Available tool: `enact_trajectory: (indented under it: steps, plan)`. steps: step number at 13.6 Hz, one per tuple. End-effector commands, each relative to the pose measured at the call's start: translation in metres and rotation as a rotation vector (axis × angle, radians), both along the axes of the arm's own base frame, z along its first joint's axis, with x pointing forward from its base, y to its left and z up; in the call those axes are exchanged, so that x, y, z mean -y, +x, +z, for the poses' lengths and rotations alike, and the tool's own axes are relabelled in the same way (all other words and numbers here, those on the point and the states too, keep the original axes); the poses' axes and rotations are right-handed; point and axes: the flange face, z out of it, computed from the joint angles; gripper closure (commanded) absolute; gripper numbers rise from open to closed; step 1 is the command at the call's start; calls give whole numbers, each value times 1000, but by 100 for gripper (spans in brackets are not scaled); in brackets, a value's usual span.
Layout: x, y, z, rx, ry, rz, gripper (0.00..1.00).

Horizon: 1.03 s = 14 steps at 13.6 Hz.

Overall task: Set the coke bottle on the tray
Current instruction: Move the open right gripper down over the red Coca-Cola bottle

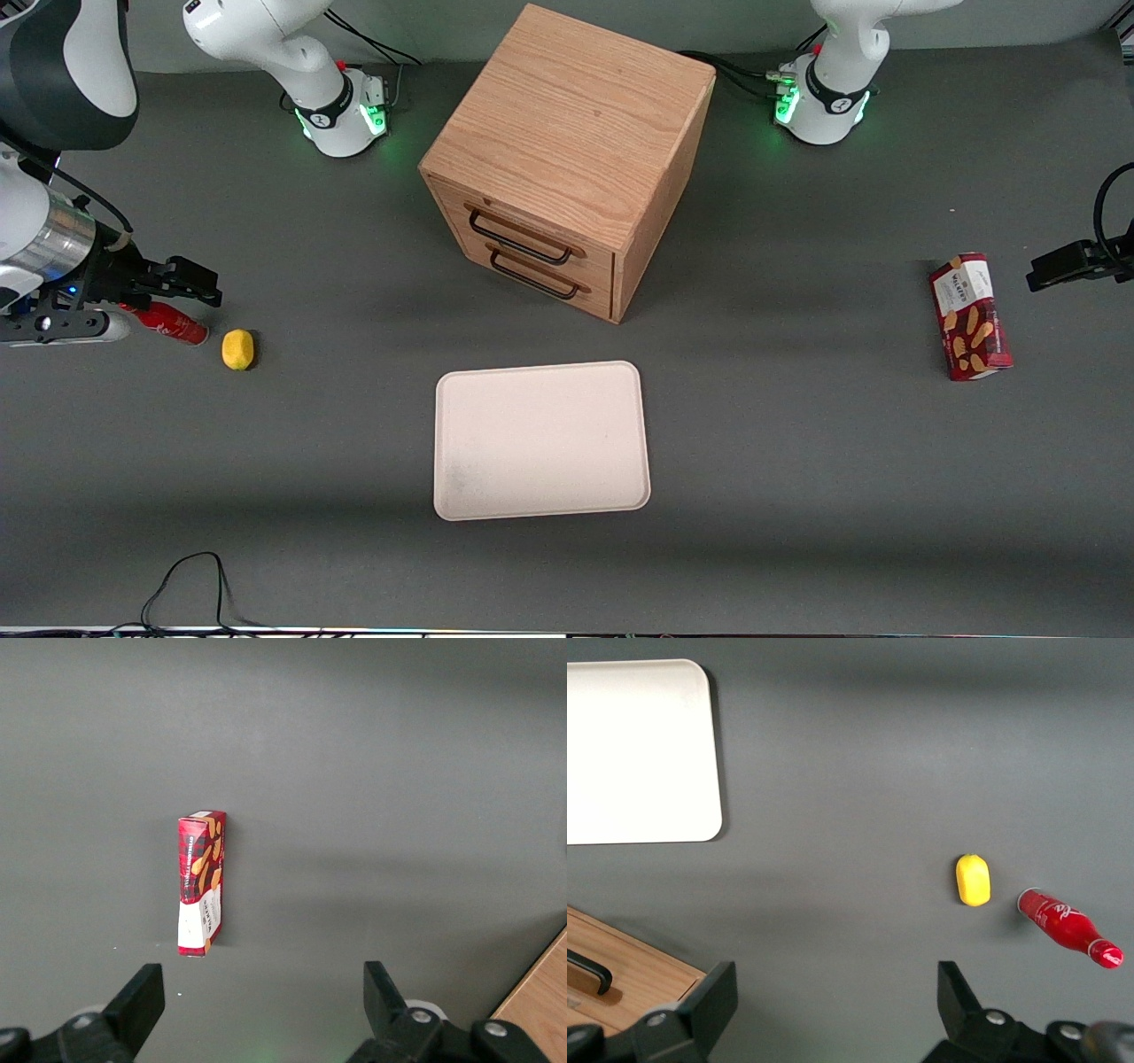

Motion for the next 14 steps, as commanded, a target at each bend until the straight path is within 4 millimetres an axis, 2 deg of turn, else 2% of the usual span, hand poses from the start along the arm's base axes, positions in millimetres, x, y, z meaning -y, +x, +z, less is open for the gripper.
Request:
enact_trajectory:
  steps: [1,5,6,8,9,10,11,14]
  plan:
    - [-2,-2,10,-9,-13,-21,0]
    - [22,-8,2,-60,-12,-31,0]
    - [40,-11,1,-64,-12,-35,0]
    - [81,-18,-19,-98,-2,39,0]
    - [106,-22,-26,-108,-10,56,0]
    - [144,-29,-38,-113,-17,77,0]
    - [172,-37,-56,-100,-2,120,0]
    - [230,-63,-113,-57,1,182,0]
